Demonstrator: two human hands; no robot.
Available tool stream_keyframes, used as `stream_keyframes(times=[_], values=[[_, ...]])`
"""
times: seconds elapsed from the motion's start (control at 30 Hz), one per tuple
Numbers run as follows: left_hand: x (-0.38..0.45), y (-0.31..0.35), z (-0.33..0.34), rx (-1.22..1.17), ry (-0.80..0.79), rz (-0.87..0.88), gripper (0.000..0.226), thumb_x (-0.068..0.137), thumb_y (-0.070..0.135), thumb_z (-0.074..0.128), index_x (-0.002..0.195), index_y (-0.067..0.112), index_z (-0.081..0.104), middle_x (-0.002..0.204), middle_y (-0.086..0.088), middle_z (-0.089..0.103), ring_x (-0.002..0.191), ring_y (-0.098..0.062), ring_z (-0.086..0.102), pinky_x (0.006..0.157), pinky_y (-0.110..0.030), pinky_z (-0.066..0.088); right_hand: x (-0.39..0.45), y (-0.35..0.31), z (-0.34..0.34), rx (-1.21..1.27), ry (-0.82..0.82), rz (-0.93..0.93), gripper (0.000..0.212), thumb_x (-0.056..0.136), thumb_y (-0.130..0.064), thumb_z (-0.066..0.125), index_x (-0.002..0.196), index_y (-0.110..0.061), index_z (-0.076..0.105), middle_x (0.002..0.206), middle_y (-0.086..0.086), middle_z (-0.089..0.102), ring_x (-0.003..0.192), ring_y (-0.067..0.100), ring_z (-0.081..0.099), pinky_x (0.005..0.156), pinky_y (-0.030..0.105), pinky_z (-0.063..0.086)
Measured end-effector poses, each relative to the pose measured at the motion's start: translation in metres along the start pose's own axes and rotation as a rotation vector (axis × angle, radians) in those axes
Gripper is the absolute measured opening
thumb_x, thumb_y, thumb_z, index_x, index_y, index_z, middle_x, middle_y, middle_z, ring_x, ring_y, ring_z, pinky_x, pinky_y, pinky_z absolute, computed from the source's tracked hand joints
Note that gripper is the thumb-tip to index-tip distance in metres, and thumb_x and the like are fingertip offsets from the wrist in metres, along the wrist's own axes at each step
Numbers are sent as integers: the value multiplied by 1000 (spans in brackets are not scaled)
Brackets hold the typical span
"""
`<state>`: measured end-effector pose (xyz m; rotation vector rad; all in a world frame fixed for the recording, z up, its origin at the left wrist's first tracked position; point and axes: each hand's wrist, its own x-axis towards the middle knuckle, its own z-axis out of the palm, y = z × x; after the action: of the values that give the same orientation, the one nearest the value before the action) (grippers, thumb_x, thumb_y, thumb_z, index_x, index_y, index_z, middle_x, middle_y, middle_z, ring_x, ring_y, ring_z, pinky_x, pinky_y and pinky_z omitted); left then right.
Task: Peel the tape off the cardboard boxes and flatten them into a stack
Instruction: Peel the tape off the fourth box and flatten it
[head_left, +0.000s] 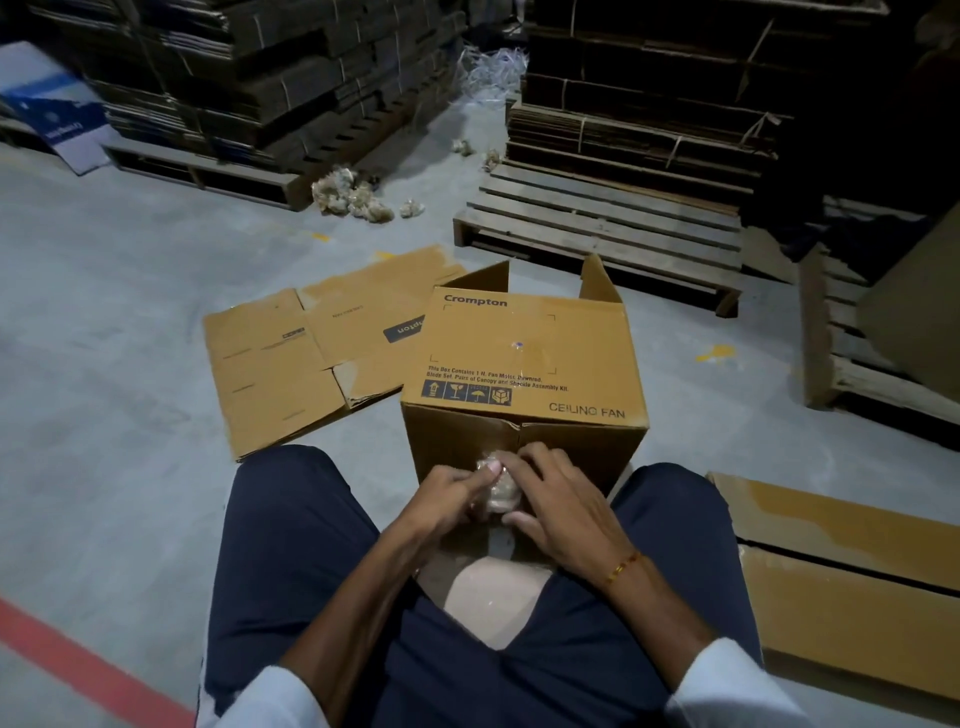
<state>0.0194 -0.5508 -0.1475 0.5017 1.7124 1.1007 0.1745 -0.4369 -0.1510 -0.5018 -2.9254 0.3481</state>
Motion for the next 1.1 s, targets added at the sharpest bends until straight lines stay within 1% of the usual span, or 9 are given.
stream_keyframes(times=[0.17,0.27,0.37,0.47,0.57,0.73,0.87,1.0,1.1], values=[[8,0,-7,103,78,-29,63,92,65,54,85,7,77,75,-12,74,68,-22,66,79,-39,52,16,1,4,139,2,-1,58,95,-46,60,146,-29,41,130,-6,43,116,12,42,91,33,47],[5,3,-11,413,156,101,63,94,67,46,80,13,75,74,-6,73,71,-18,69,76,-36,55,18,4,6,280,-44,32,48,98,-41,57,144,-30,45,125,-9,44,114,8,40,96,35,44],[0,2,-23,775,263,378,45,94,61,53,109,22,72,104,5,66,90,-9,62,81,-35,55,23,12,7,378,-104,58,41,99,-43,53,139,-29,52,117,-10,46,109,7,41,95,37,43],[-3,-4,-24,881,48,548,63,91,47,68,147,30,45,140,10,44,121,-7,46,99,-29,46,28,21,8,519,-140,91,39,99,-43,53,133,-24,58,111,-7,50,105,11,48,92,40,45],[6,-12,-19,918,134,678,61,93,32,69,148,26,43,140,6,44,118,-7,45,96,-25,47,33,29,3,636,-166,114,33,100,-36,57,129,-21,63,109,-3,55,103,11,54,93,37,46],[21,-9,-19,776,93,727,49,95,60,46,124,25,65,110,8,58,95,-5,47,81,-16,36,33,33,2,826,-118,257,23,104,-33,54,120,-25,68,106,-12,68,99,2,63,89,29,49],[26,-13,-15,453,2,488,15,96,45,60,103,39,72,97,11,63,94,-5,55,85,-27,41,32,28,1,896,-32,355,11,103,-38,53,103,-28,58,78,-7,63,70,4,54,67,29,42],[27,-8,-14,115,-69,229,22,100,32,59,106,20,76,104,-4,62,100,-14,59,84,-26,43,29,24,1,776,-108,219,30,96,-43,65,123,-31,58,108,-11,61,96,-1,58,82,19,48],[28,-7,-10,3,-116,153,23,101,30,57,108,19,76,111,-6,59,106,-17,59,84,-22,42,27,21,4,481,-6,156,47,92,-45,69,133,-30,53,125,-14,44,111,4,43,92,13,38]])
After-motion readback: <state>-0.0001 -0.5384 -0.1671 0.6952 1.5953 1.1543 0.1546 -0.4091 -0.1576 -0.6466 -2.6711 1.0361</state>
